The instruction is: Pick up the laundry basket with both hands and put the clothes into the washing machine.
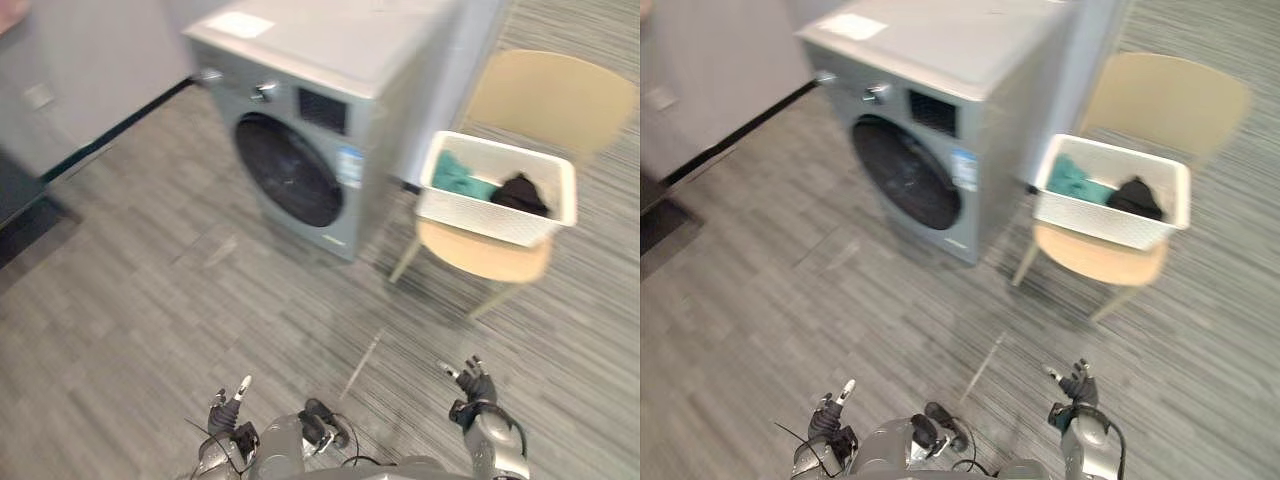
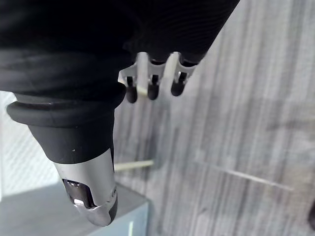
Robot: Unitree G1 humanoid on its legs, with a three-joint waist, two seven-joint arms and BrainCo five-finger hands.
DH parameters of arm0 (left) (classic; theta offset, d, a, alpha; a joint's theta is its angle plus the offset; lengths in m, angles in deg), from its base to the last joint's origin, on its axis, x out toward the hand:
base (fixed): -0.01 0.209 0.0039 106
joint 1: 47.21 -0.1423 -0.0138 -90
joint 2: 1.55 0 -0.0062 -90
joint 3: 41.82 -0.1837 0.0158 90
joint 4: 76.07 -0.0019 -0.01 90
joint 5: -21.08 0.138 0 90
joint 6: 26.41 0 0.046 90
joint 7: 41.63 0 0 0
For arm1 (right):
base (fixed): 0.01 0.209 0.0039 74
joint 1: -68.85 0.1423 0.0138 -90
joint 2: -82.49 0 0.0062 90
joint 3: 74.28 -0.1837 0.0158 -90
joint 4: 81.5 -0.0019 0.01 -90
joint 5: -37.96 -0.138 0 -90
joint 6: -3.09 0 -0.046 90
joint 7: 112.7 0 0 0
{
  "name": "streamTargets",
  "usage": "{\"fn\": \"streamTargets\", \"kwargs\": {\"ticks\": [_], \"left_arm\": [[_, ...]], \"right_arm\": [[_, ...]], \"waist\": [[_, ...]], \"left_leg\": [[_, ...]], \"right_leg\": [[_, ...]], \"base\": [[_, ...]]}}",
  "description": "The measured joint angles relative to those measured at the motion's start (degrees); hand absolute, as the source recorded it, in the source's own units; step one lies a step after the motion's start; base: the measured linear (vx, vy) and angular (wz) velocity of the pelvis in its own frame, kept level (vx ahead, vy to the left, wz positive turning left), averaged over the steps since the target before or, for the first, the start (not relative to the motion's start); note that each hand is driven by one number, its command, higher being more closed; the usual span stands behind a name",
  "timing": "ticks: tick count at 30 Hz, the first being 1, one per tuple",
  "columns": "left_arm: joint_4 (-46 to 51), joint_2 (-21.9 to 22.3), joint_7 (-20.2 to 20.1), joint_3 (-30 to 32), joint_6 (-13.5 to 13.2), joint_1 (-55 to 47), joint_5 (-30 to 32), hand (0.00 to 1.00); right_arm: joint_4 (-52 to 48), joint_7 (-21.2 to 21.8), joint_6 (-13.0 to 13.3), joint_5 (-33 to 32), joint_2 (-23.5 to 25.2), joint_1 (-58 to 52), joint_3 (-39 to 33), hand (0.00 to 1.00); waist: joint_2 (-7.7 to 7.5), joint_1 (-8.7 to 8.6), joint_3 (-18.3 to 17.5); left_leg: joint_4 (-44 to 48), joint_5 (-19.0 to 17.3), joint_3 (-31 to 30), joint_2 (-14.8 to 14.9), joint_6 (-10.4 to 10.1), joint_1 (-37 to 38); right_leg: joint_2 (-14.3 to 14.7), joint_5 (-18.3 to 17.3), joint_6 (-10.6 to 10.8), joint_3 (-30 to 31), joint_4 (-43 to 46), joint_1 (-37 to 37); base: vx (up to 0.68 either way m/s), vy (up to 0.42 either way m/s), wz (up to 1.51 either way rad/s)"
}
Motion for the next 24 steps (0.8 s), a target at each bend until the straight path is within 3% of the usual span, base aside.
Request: {"fn": "streamTargets", "kwargs": {"ticks": [1,2,3,5,6,7,8,9,10,11,12,14,15,16,17,19,20,21,22,23,24], "left_arm": [[0.01,0.03,-0.06,-0.12,-0.03,-0.76,0.01,0.00],[0.05,-0.03,-0.12,-0.41,-0.03,-1.10,0.02,0.00],[0.05,-0.83,-0.22,-1.97,0.04,-1.39,0.03,0.00],[0.00,-1.29,-1.18,-2.62,0.21,-2.09,0.03,0.00],[-0.04,-1.48,-1.11,-3.41,0.26,-2.35,0.03,0.00],[-0.17,-1.58,-1.15,-4.03,0.33,-2.38,0.04,0.00],[-0.69,-1.89,-1.27,-4.37,0.46,-2.36,0.11,0.00],[-0.09,-3.62,-1.21,-4.54,-0.27,-1.45,0.56,0.00],[-0.29,-3.79,-1.23,-5.00,-0.11,-1.29,0.54,0.00],[-2.25,-4.41,-1.12,-4.50,0.46,-0.22,0.57,0.00],[-2.51,-4.52,-1.26,-4.67,0.77,-0.30,0.66,0.00],[-3.02,-4.61,-1.22,-5.35,0.81,-0.06,1.05,0.00],[-3.96,-5.11,-1.26,-6.19,0.87,0.68,1.38,0.00],[-4.22,-4.98,-1.22,-6.34,0.89,1.07,1.91,0.00],[-5.09,-4.74,-1.19,-6.35,0.89,1.53,2.58,0.00],[-5.84,-4.87,-1.19,-6.14,0.97,2.28,2.74,0.00],[-5.81,-4.66,-1.25,-5.94,0.99,1.88,2.67,0.00],[-5.73,-4.33,-1.32,-5.78,0.99,1.05,2.33,0.00],[-5.61,-3.71,-1.45,-5.61,0.98,-0.22,2.18,0.00],[-5.62,-3.50,-1.47,-5.39,0.98,-0.46,2.16,0.00],[-6.02,-3.16,-1.47,-4.46,0.96,-0.82,2.05,0.00]], "right_arm": [[-1.74,0.02,0.30,0.00,-0.86,0.72,-0.04,0.00],[-2.63,0.03,0.49,0.00,-1.22,0.93,0.01,0.00],[-3.61,0.07,1.28,0.00,-1.47,1.14,0.11,0.00],[-4.28,0.08,1.65,-0.05,-1.50,1.84,0.64,0.00],[-4.99,0.06,1.97,-0.12,-1.18,1.79,1.08,0.00],[-5.35,0.06,2.13,-0.30,-1.34,1.78,1.43,0.00],[-5.63,0.01,2.24,-0.49,-1.00,1.79,1.92,0.00],[-7.34,-0.23,2.72,-0.50,1.68,2.03,1.48,0.00],[-8.14,-0.54,3.05,-0.49,1.44,1.87,1.23,0.00],[-6.59,-0.45,2.59,-0.33,1.21,3.32,2.09,0.00],[-6.93,-0.85,2.57,-0.32,0.82,3.46,2.08,0.00],[-6.84,-1.15,2.62,-0.21,-0.05,3.53,1.88,0.00],[-6.84,-1.17,2.61,-0.22,-0.77,3.10,1.35,0.00],[-6.84,-1.17,2.54,-0.22,-1.13,2.81,1.26,0.00],[-6.85,-1.17,2.54,-0.31,-1.62,2.24,1.37,0.00],[-6.86,-1.10,2.49,-0.65,-1.11,1.00,1.59,0.00],[-7.16,-1.12,2.47,-1.28,-1.18,0.21,1.54,0.00],[-7.41,-1.08,2.47,-1.56,-1.30,-0.82,1.55,0.00],[-8.63,-1.07,2.51,-1.60,-1.29,-1.69,1.53,0.00],[-9.15,-1.05,2.53,-1.59,-1.26,-2.04,1.49,0.00],[-9.50,-1.05,2.63,-1.58,-0.71,-2.19,1.33,0.00]], "waist": [[0.01,0.12,0.00],[0.06,-0.02,-0.02],[-0.35,-0.42,0.07],[0.05,-1.19,0.24],[0.42,-1.49,0.37],[1.07,-1.60,0.47],[-0.32,-1.85,0.89],[-2.41,-3.26,1.49],[-0.60,-3.39,2.17],[-2.98,-1.79,3.45],[-2.07,-1.66,3.58],[-1.84,-1.94,3.17],[-1.86,-2.60,2.87],[-1.61,-2.84,2.68],[-0.22,-2.79,2.45],[0.29,-2.98,2.47],[1.30,-2.79,2.64],[2.20,-2.61,2.27],[2.78,-2.54,1.57],[2.59,-2.60,1.47],[1.65,-1.79,1.32]], "left_leg": [[-4.47,-0.41,-3.04,-4.09,0.38,2.15],[-6.77,-0.86,-5.03,-6.08,1.18,3.43],[-9.32,-0.26,-8.07,-9.12,3.08,5.34],[-12.00,0.62,-12.43,-11.53,4.28,8.00],[-14.80,1.50,-14.88,-12.51,3.53,10.29],[-16.66,1.90,-16.30,-12.78,2.37,11.47],[-14.62,-3.39,-13.43,-11.91,-2.71,12.49],[1.22,-7.01,-13.81,-6.02,9.51,8.94],[0.26,-8.60,-16.89,-3.38,-0.20,9.56],[-1.57,-7.32,-16.01,-5.47,0.22,12.37],[-4.01,-6.46,-16.18,-5.65,0.40,13.04],[-8.57,-5.14,-17.13,-6.99,-0.33,15.21],[-8.70,-5.83,-18.33,-7.27,-1.08,15.59],[-8.11,-6.57,-18.96,-7.10,-1.50,15.89],[-4.97,-8.52,-18.77,-4.90,-4.54,15.96],[12.76,-8.32,-13.82,2.25,-5.25,11.54],[24.45,-6.18,-10.41,8.88,-3.64,10.40],[31.17,-3.29,-8.41,13.35,-0.29,10.25],[38.39,5.28,-7.79,17.92,2.20,9.56],[40.69,10.52,-7.83,19.03,2.41,8.38],[44.69,9.11,-8.11,20.58,1.47,6.40]], "right_leg": [[-4.79,-0.61,-0.19,-0.54,9.00,-0.55],[-7.31,-0.78,-2.81,-0.14,14.12,-1.11],[-10.72,-2.05,-10.79,3.23,22.53,-3.30],[-8.96,-3.34,-9.61,14.01,29.72,-8.51],[-5.46,-4.46,-7.22,20.24,31.29,-12.42],[-3.14,-5.09,-6.13,22.33,31.10,-14.39],[-1.69,-5.25,-4.15,25.32,27.41,-17.88],[-5.37,-4.53,0.01,25.13,25.93,-21.30],[-4.88,-3.98,1.03,23.72,24.60,-22.62],[-6.29,-2.90,1.12,22.37,17.89,-23.96],[-5.25,-1.63,-0.78,18.10,12.75,-24.94],[-3.34,2.72,-3.14,14.83,5.50,-25.90],[-2.72,4.99,-5.17,15.34,4.16,-25.84],[-2.11,5.56,-5.66,15.71,4.31,-25.77],[-0.04,5.75,-5.66,15.54,3.22,-24.46],[1.61,6.93,-6.16,13.49,0.86,-20.58],[3.81,6.80,-6.32,13.91,0.82,-17.56],[5.88,6.01,-6.82,15.14,0.67,-15.68],[8.74,5.29,-7.01,17.98,-1.35,-13.19],[9.46,5.36,-7.08,19.58,-2.95,-11.81],[10.06,5.76,-6.92,22.61,-5.58,-10.63]], "base": [[0.06,0.356,1.05],[0.06,0.333,1.30],[0.08,0.216,1.43],[0.09,0.136,1.32],[0.06,0.068,0.89],[0.08,0.086,1.05],[0.25,0.008,1.21],[0.30,-0.003,1.12],[0.37,-0.064,0.53],[0.22,-0.046,-0.01],[0.19,-0.028,-0.09],[0.20,-0.003,0.27],[0.26,-0.031,0.42],[0.36,-0.080,0.34],[0.40,-0.077,0.18],[0.39,-0.090,-0.01],[0.29,-0.083,-0.39],[0.41,-0.052,-0.99],[0.44,-0.041,-1.09],[0.41,-0.013,-1.34],[0.33,0.006,-0.98]]}}
